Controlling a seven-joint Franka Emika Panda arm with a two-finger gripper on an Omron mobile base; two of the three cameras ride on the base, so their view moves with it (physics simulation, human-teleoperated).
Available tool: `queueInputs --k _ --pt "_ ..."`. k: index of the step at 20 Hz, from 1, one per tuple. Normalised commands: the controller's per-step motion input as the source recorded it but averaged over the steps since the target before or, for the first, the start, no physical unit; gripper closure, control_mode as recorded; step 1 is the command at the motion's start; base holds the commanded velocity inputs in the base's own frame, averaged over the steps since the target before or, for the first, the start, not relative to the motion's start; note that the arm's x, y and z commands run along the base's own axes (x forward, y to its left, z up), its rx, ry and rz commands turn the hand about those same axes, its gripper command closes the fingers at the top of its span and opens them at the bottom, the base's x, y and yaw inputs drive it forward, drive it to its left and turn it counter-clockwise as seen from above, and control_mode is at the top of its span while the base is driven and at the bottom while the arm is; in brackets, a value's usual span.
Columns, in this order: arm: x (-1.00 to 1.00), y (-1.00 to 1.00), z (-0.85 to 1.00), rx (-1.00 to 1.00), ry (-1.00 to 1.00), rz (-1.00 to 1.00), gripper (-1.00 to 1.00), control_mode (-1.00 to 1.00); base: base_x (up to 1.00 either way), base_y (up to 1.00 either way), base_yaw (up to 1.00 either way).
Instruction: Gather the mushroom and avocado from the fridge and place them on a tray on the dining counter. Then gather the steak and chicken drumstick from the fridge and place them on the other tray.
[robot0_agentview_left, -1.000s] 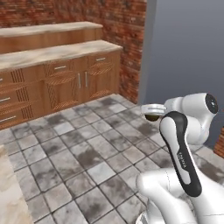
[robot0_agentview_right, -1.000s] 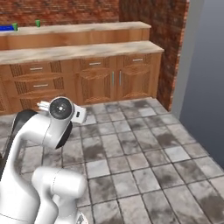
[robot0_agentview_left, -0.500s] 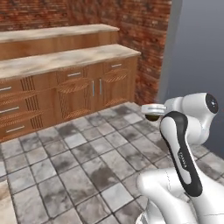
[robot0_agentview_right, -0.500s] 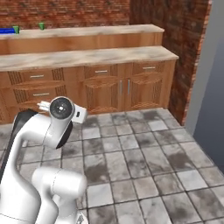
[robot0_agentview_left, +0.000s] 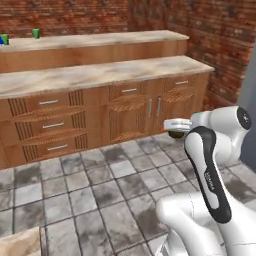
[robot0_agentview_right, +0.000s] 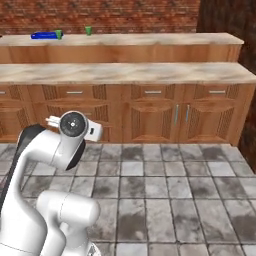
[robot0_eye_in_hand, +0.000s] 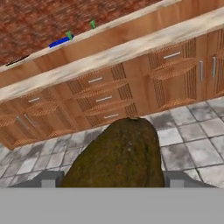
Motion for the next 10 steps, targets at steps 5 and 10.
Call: queueInputs --k 5,10 --pt "0.00 0.00 0.00 0.00 0.00 0.00 1.00 1.00 0.28 0.12 0.55" --pt "0.00 0.00 0.00 0.00 0.00 0.00 1.00 1.00 0.26 0.12 0.56"
